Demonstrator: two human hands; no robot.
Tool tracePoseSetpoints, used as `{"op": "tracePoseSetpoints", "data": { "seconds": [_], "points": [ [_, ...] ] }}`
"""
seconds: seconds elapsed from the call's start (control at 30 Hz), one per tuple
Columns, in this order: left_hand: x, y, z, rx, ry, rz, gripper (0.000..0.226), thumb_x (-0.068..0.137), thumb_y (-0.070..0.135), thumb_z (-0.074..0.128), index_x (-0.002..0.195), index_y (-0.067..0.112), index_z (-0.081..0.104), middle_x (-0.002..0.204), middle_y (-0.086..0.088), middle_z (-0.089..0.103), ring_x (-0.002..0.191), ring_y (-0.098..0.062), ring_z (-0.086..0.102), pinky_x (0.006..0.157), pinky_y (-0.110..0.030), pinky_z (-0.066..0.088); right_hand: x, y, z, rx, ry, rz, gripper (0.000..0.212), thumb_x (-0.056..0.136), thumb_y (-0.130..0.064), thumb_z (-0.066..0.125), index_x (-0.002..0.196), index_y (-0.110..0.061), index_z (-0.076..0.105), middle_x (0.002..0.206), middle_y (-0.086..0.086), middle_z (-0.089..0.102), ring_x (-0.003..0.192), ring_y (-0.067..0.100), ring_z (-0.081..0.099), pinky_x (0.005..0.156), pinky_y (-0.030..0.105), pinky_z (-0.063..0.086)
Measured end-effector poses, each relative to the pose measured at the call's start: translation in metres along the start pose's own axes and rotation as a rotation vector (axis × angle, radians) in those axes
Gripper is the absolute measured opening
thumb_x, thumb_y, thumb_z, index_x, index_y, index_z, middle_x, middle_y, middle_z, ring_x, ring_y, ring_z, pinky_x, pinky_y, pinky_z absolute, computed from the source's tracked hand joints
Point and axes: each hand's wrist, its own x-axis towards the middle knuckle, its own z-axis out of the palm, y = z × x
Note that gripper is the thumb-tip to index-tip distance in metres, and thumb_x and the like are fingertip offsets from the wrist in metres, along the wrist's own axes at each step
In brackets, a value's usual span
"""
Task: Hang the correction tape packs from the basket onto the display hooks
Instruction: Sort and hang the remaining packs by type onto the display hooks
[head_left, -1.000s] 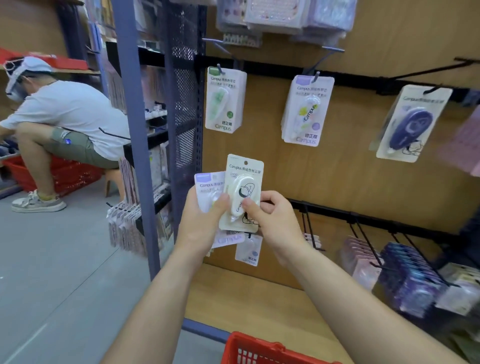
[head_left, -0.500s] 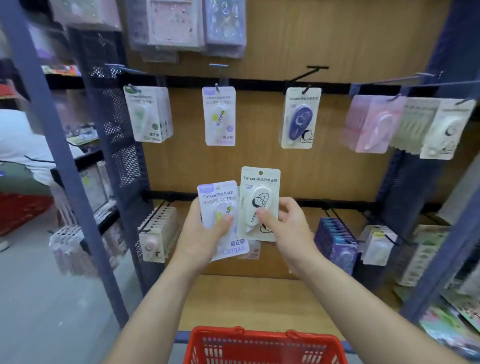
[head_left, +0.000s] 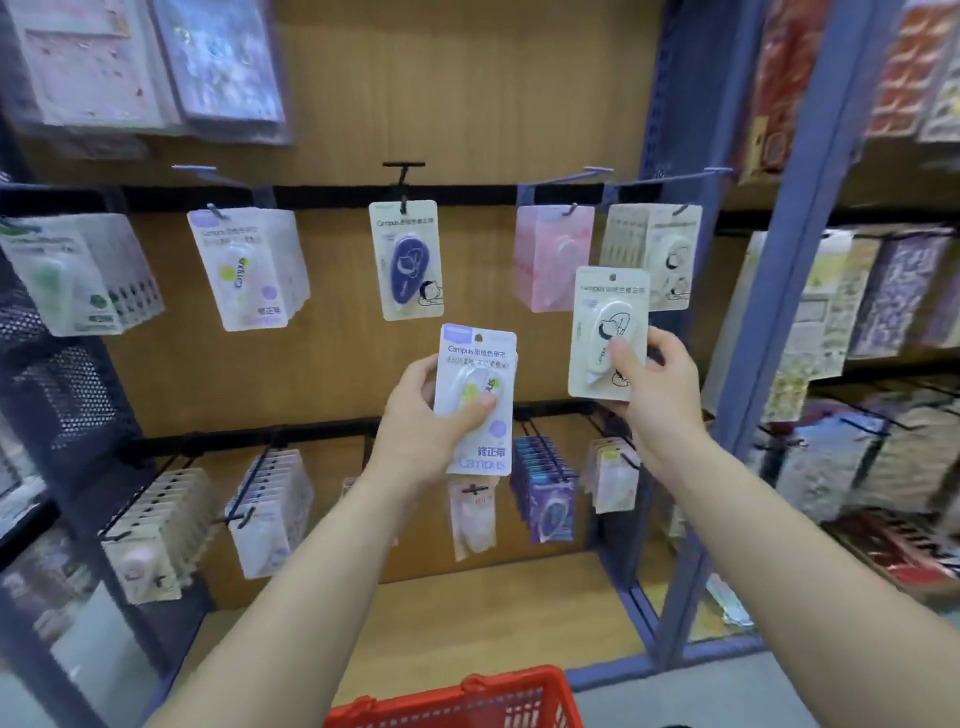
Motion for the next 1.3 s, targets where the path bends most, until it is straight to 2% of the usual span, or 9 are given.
{"op": "tracePoseSetpoints", "data": {
  "seconds": [0.1, 0.37, 0.6, 0.77, 0.87, 0.97, 1.1, 1.2, 1.3],
  "points": [
    [0.02, 0.008, 0.033, 0.037, -0.052, 0.034, 0.049, 0.087, 0.012, 0.08, 0.128, 0.022, 0.056, 0.114, 0.009, 0.072, 0.089, 0.001, 0.073, 0.06, -0.017, 0.056, 0.046, -0.016, -0.028, 0.039, 0.122, -0.043, 0.024, 0.101, -0.022, 0.065, 0.125, -0.02, 0.063, 0.112, -0.004, 0.075, 0.103, 0.02, 0.074, 0.088, 0.056, 0.061],
    [0.067, 0.022, 0.079, 0.095, -0.087, 0.136, 0.05, 0.087, 0.015, 0.081, 0.13, 0.022, 0.056, 0.115, 0.011, 0.07, 0.093, 0.004, 0.071, 0.064, -0.017, 0.057, 0.129, -0.052, -0.044, -0.009, 0.152, -0.121, 0.022, 0.103, -0.021, 0.061, 0.122, -0.016, 0.07, 0.111, -0.003, 0.075, 0.096, 0.016, 0.075, 0.068, 0.037, 0.065],
    [0.086, 0.019, 0.087, 0.107, -0.086, 0.125, 0.052, 0.087, 0.016, 0.081, 0.132, 0.022, 0.056, 0.117, 0.013, 0.071, 0.097, 0.0, 0.072, 0.068, -0.023, 0.061, 0.151, -0.034, -0.049, -0.058, 0.154, -0.053, 0.023, 0.103, -0.026, 0.061, 0.121, -0.015, 0.071, 0.104, -0.005, 0.076, 0.092, 0.016, 0.076, 0.073, 0.039, 0.066],
    [0.092, 0.012, 0.09, 0.102, -0.067, 0.111, 0.053, 0.087, 0.014, 0.081, 0.133, 0.02, 0.055, 0.114, 0.012, 0.071, 0.092, 0.004, 0.071, 0.063, -0.017, 0.057, 0.163, -0.029, -0.045, -0.115, 0.115, -0.029, 0.024, 0.102, -0.029, 0.062, 0.122, -0.019, 0.07, 0.107, -0.004, 0.075, 0.093, 0.016, 0.075, 0.071, 0.037, 0.065],
    [0.092, 0.009, 0.09, 0.072, -0.052, 0.089, 0.056, 0.086, 0.014, 0.082, 0.135, 0.018, 0.055, 0.114, 0.011, 0.071, 0.092, 0.002, 0.073, 0.064, -0.019, 0.058, 0.166, -0.019, -0.04, -0.307, 0.119, -0.009, 0.03, 0.101, -0.036, 0.061, 0.127, -0.024, 0.067, 0.123, -0.002, 0.069, 0.11, 0.02, 0.067, 0.081, 0.035, 0.061],
    [0.09, 0.005, 0.085, 0.052, -0.041, 0.071, 0.06, 0.084, 0.016, 0.084, 0.136, 0.019, 0.054, 0.119, 0.009, 0.072, 0.098, -0.003, 0.073, 0.072, -0.024, 0.062, 0.145, -0.005, -0.036, -0.588, 0.227, -0.053, 0.055, 0.096, -0.047, 0.063, 0.143, -0.023, 0.053, 0.141, 0.004, 0.05, 0.125, 0.025, 0.054, 0.101, 0.042, 0.05],
    [0.083, 0.0, 0.076, 0.04, -0.014, 0.051, 0.062, 0.079, 0.018, 0.087, 0.132, 0.02, 0.053, 0.118, 0.006, 0.073, 0.098, -0.006, 0.074, 0.077, -0.028, 0.062, 0.073, 0.008, -0.015, -0.36, -0.143, -0.038, 0.014, 0.101, -0.034, 0.06, 0.105, -0.023, 0.069, 0.102, -0.003, 0.073, 0.094, 0.014, 0.07, 0.083, 0.037, 0.058],
    [0.072, -0.003, 0.069, 0.025, 0.007, 0.016, 0.065, 0.077, 0.017, 0.088, 0.132, 0.018, 0.053, 0.114, 0.005, 0.074, 0.094, -0.008, 0.075, 0.071, -0.03, 0.063, 0.03, 0.014, -0.001, -0.242, -0.397, 0.019, 0.013, 0.103, -0.026, 0.06, 0.113, -0.019, 0.064, 0.098, -0.001, 0.077, 0.085, 0.012, 0.075, 0.07, 0.027, 0.06],
    [0.057, -0.009, 0.06, 0.033, -0.002, -0.035, 0.07, 0.075, 0.019, 0.089, 0.134, 0.019, 0.051, 0.116, 0.004, 0.074, 0.098, -0.018, 0.076, 0.075, -0.053, 0.063, 0.007, 0.019, 0.005, -0.137, -0.433, 0.075, 0.026, 0.098, -0.022, 0.069, 0.121, -0.015, 0.061, 0.1, 0.008, 0.077, 0.09, 0.019, 0.077, 0.069, 0.029, 0.062]
  ]
}}
